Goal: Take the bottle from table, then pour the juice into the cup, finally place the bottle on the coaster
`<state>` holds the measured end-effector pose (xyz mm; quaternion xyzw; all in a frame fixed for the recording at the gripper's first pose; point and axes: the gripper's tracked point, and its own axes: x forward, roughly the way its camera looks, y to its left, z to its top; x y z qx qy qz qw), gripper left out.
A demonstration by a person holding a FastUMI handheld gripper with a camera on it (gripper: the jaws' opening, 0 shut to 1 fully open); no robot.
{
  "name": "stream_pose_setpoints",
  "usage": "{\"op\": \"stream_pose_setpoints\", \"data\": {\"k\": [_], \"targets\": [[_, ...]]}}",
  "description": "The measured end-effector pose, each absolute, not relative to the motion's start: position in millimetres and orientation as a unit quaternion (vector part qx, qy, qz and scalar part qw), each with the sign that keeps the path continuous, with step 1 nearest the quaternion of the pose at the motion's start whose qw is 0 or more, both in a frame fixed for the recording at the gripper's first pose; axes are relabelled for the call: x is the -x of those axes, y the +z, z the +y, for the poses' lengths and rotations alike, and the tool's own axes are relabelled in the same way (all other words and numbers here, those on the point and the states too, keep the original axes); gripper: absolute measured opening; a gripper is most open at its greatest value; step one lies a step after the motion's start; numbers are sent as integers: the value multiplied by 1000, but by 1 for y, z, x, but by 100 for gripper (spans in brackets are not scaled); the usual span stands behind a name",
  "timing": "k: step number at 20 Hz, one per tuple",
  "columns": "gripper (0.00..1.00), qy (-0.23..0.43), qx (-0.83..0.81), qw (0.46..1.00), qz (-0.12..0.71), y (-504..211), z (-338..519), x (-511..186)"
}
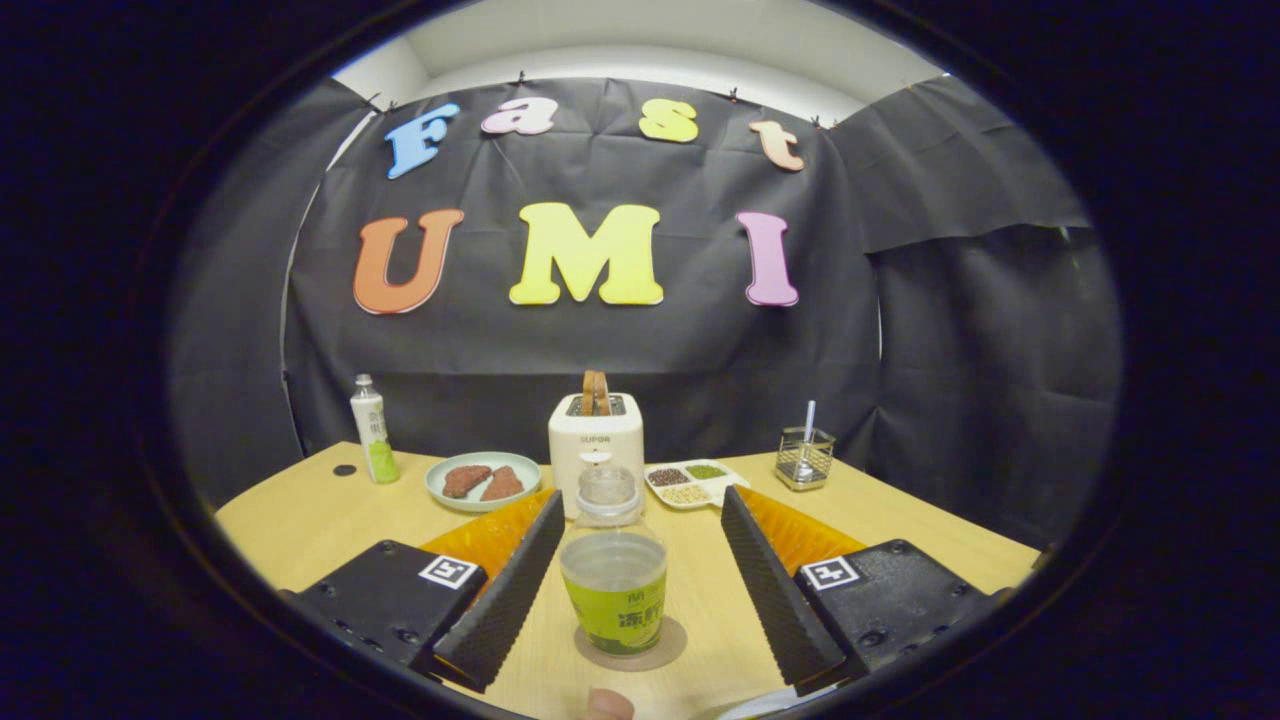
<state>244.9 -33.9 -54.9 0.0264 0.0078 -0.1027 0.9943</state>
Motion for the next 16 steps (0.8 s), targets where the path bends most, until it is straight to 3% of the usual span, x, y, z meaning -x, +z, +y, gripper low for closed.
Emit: {"op": "stream_pose_setpoints", "data": {"k": [11, 16], "targets": [[100, -76, 19, 996, -41, 35, -29, -109], [100, -83, 54, 995, -33, 28, -22, -28]]}}
